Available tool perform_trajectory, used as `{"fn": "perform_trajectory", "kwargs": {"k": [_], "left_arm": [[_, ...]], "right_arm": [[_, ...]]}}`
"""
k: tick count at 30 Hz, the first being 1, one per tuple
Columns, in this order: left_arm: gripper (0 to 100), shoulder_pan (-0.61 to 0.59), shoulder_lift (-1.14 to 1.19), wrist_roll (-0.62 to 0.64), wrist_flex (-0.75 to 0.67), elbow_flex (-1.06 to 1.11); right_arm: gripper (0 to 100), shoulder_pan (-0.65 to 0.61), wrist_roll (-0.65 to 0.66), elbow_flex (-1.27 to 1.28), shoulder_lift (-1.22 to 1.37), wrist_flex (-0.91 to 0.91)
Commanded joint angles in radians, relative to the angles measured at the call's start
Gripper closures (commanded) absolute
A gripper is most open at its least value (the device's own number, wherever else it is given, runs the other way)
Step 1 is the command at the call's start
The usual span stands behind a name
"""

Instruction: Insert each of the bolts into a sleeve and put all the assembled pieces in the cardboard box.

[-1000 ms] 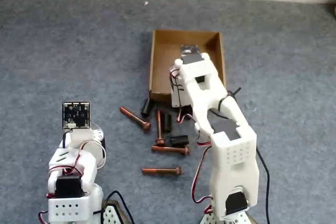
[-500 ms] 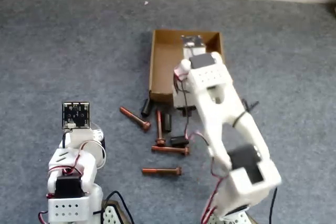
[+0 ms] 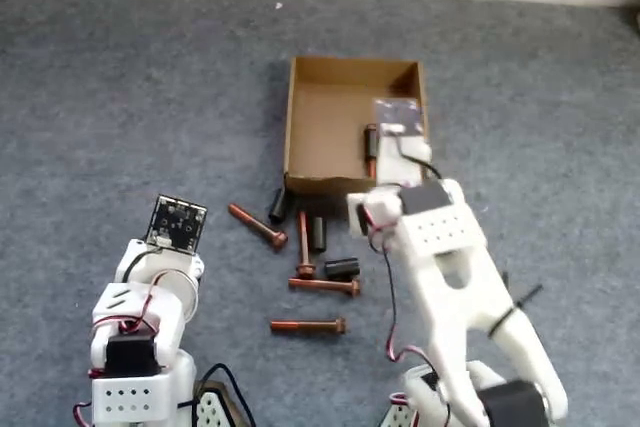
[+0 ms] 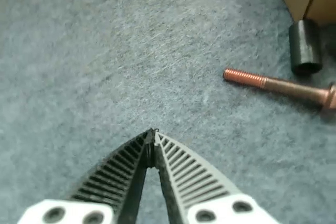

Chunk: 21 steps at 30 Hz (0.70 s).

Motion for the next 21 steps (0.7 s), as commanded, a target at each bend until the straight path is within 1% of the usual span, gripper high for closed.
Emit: {"fn": "perform_trajectory", "kwargs": {"k": [1,5,8,10,13,15,18,21], "left_arm": [[99,-0.018,-0.008,-0.104,0.068,-0.119],[99,0.061,-0.007,-0.193,0.189,-0.28],[99,0.125,-0.002,-0.216,0.258,-0.39],[99,0.159,0.042,-0.239,0.288,-0.456],[99,0.222,0.209,-0.279,0.341,-0.573],[99,0.288,0.36,-0.301,0.394,-0.664],[99,0.43,0.565,-0.307,0.474,-0.78],[98,0.582,0.725,-0.302,0.496,-0.84]], "right_arm": [[99.5,0.108,0.005,0.09,-0.156,-0.116],[99.5,0.194,0.011,0.143,-0.228,-0.171],[99.5,0.234,0.012,0.171,-0.275,-0.188],[99.5,0.269,0.008,0.179,-0.305,-0.208],[99.5,0.314,0.005,0.202,-0.334,-0.231],[99.5,0.321,0.005,0.225,-0.344,-0.255],[99.5,0.325,0.005,0.243,-0.349,-0.286],[99.5,0.357,-0.005,0.243,-0.348,-0.291]]}}
